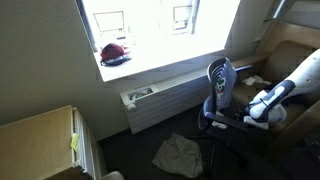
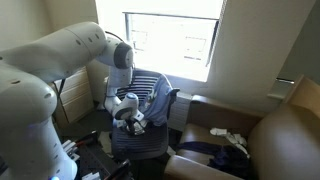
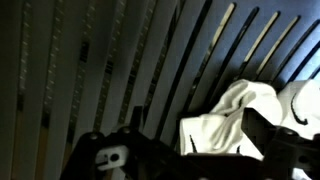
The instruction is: Put the clothes on the brown chair onto the black chair and vice-versa
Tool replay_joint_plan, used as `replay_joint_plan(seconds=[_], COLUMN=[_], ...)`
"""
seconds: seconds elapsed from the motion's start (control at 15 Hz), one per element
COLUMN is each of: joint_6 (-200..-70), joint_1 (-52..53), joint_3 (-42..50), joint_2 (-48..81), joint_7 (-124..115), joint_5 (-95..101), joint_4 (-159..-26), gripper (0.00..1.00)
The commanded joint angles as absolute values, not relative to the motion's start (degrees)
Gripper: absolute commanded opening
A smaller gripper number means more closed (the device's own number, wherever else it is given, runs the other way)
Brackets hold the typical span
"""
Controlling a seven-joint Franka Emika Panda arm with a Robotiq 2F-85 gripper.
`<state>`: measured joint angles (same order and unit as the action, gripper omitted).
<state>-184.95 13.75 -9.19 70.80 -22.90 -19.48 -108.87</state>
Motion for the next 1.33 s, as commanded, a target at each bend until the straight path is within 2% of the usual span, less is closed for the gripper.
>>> replay_joint_plan(seconds=[0.0,0.07,0.13,0.47,0.73,0.8,0.93,1.27], joint_6=[-193.9,-196.2,-192.7,-193.3,-200.8,-197.9,-197.8,-193.6], joint_1=[14.0,15.6,13.7,14.0,12.5,14.3,14.2,13.7], joint_3=[-10.0,-8.8,-9.9,-9.8,-13.0,-11.5,-11.7,-11.4], joint_2=[79.4,81.2,77.3,78.7,80.7,81.8,79.9,82.3], joint_7=[-23.5,-23.9,-22.5,-22.5,-21.7,-22.1,-22.0,-22.1], joint_5=[-20.5,-21.1,-20.6,-20.7,-18.8,-19.8,-20.6,-20.9], joint_4=[-98.3,-95.6,-101.2,-99.6,-97.9,-94.1,-97.4,-95.0], gripper=[1.00,1.00,1.00,1.00,1.00,1.00,1.00,1.00])
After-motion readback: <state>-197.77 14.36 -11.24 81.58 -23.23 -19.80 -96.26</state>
